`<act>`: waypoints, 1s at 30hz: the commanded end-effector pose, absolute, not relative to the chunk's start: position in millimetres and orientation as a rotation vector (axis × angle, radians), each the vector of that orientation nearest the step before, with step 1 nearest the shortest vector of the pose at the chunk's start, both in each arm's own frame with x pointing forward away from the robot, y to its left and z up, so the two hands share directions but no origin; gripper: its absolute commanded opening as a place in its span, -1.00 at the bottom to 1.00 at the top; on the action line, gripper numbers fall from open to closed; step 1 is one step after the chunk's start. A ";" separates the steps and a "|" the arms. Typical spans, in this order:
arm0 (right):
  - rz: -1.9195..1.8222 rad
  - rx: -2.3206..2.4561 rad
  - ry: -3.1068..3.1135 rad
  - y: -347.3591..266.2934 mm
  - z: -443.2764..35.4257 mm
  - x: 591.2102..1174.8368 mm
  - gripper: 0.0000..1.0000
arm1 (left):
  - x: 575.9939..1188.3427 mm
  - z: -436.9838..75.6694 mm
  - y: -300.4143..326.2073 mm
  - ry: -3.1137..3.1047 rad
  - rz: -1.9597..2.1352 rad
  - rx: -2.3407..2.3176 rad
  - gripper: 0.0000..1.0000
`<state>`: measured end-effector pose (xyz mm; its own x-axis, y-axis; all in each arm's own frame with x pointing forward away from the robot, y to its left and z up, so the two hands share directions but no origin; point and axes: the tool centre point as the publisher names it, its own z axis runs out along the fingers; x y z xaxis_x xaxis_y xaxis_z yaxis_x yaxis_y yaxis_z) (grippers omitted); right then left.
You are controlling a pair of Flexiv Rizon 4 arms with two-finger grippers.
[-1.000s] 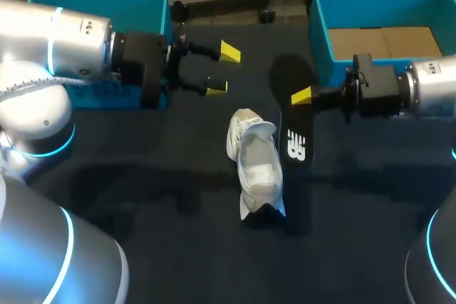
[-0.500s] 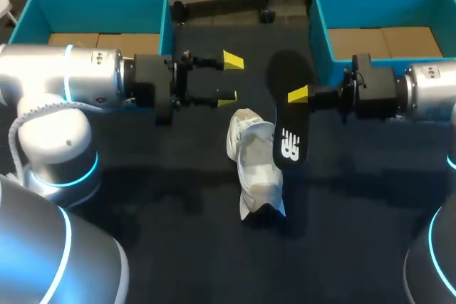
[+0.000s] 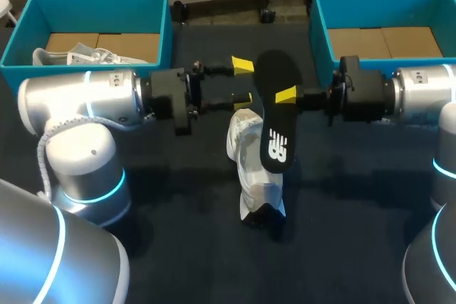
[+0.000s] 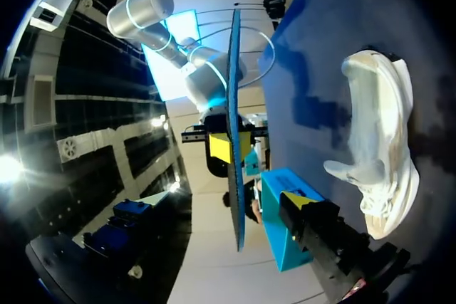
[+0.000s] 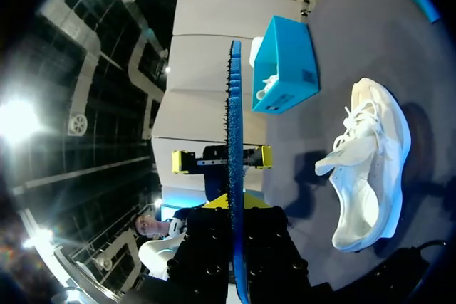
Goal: Take the shoe out of the shoebox, open the shoe tongue, remove and reinsert the insole, then place the shoe into the shoebox
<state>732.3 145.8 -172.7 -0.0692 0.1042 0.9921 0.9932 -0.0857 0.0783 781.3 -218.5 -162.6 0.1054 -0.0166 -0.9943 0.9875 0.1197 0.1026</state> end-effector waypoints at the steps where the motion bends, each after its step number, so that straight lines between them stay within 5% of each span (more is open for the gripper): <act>1: -1.287 -1.304 -1.293 155.6 -176.3 735.6 -1.00 | 782.5 -167.0 -235.3 1.165 -1.062 1.110 0.58; 30: -1.289 -1.283 -1.280 164.4 -179.3 733.2 -1.00 | 783.6 -178.3 -260.7 1.199 -1.079 1.089 -0.48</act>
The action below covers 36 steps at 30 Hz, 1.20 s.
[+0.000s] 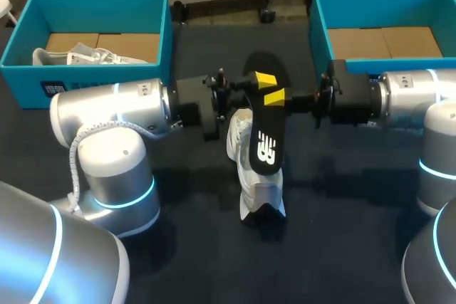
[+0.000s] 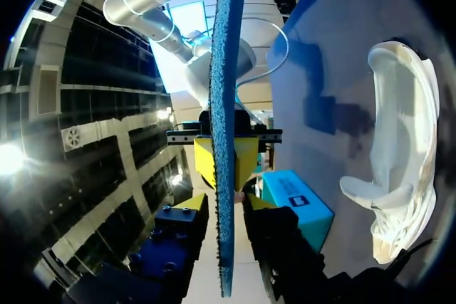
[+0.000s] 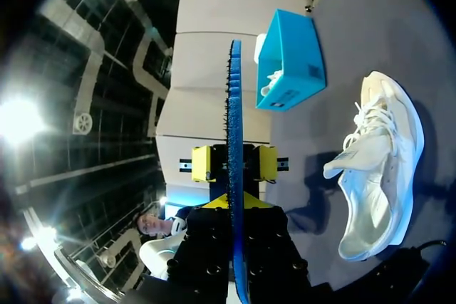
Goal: Take the shoe out of the shoebox, open the shoe tongue, remove and reinsert the insole, then place the shoe into the shoebox
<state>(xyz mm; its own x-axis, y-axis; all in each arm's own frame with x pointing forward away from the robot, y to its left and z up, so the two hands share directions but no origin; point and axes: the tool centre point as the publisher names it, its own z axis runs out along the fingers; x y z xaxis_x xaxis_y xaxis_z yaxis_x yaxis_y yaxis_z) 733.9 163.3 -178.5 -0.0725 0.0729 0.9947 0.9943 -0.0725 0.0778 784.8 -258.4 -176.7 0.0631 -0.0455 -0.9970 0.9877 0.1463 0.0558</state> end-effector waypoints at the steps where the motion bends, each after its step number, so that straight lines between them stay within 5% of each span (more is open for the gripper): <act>1: -1.289 -1.283 -1.279 164.2 -179.5 733.3 -1.00 | 783.3 -178.6 -260.7 1.204 -1.080 1.087 -0.60; 6: -1.286 -1.281 -1.278 164.1 -179.8 733.5 -1.00 | 783.2 -180.6 -260.3 1.213 -1.078 1.087 -1.00; 12: -1.281 -1.281 -1.280 163.2 -180.9 733.1 -1.00 | 779.2 -182.5 -260.9 1.233 -1.104 1.090 -1.00; 14: -1.278 -1.292 -1.294 159.8 -181.9 730.8 1.00 | 778.9 -183.1 -260.8 1.253 -1.114 1.079 -1.00; 36: -1.396 -1.306 -1.779 83.0 -186.9 716.0 1.00 | 752.0 -176.2 -245.2 1.576 -1.475 0.920 -1.00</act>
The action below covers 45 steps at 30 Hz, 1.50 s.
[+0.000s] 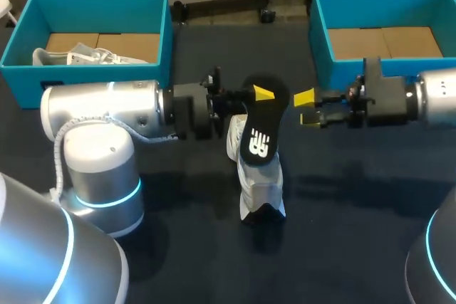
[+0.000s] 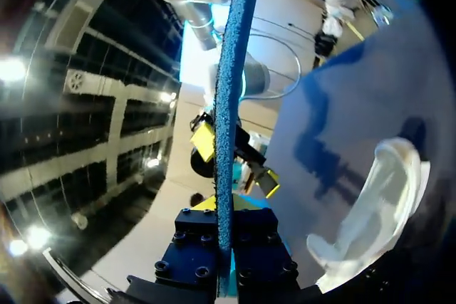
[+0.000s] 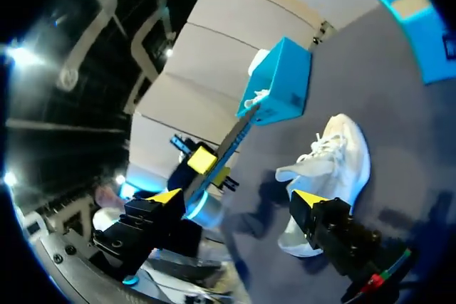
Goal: Take the shoe out of the shoebox, open the shoe tongue, remove and reinsert the insole, then place the shoe into the shoebox
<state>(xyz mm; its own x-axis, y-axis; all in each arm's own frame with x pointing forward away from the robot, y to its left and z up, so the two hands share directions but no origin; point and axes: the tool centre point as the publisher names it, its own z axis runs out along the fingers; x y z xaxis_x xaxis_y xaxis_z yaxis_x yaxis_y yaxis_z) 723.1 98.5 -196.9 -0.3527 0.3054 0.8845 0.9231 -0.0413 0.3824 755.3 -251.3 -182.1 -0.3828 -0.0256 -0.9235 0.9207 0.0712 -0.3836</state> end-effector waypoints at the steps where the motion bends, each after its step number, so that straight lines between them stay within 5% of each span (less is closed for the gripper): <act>1: -1.411 -1.288 -1.795 81.8 -186.4 715.6 1.00 | 751.3 -176.1 -245.1 1.589 -1.487 0.907 -1.00; 45: -1.435 -0.907 -2.538 60.1 -204.6 711.8 1.00 | 726.7 -178.2 -235.9 1.820 -1.732 0.754 -1.00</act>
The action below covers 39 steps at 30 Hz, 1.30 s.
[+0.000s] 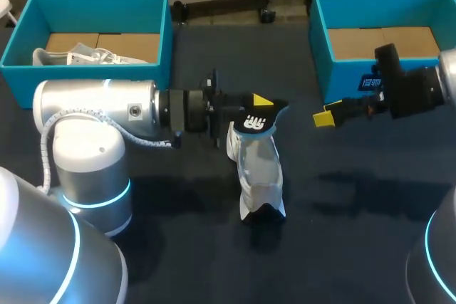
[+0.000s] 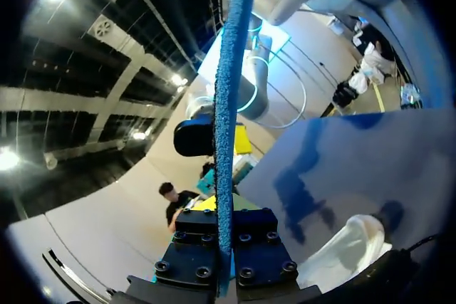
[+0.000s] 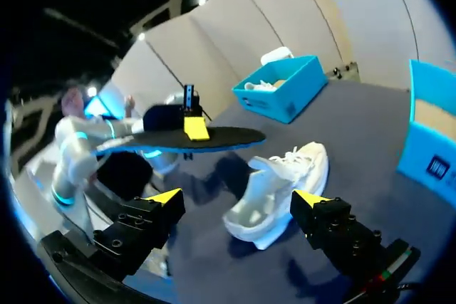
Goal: Take the shoe out of the shoebox, open the shoe tongue, remove and reinsert the insole, then place the shoe into the shoebox
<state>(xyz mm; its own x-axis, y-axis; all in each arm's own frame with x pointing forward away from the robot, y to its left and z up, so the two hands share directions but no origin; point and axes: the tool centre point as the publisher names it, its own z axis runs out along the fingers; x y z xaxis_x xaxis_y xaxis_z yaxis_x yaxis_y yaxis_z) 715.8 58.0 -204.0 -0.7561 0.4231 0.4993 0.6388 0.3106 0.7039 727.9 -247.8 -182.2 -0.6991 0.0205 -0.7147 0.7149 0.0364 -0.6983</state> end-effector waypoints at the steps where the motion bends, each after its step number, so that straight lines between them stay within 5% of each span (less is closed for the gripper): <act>1: -1.411 -0.902 -2.576 62.4 -205.9 710.2 1.00 | 725.2 -176.3 -232.9 1.823 -1.753 0.745 -1.00; 39: -0.910 -0.479 -3.122 62.7 -233.7 711.8 1.00 | 678.9 -208.9 -219.1 1.923 -1.945 0.461 -1.00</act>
<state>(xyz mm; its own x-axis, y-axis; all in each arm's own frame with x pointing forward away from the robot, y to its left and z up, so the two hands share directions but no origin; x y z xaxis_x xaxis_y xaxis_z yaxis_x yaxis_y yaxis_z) 710.6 53.1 -238.8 -0.9444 0.3281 -0.0209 0.2475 0.7513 0.6119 684.7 -215.0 -205.5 -0.8808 0.0132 -0.4732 0.4732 -0.0082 -0.8809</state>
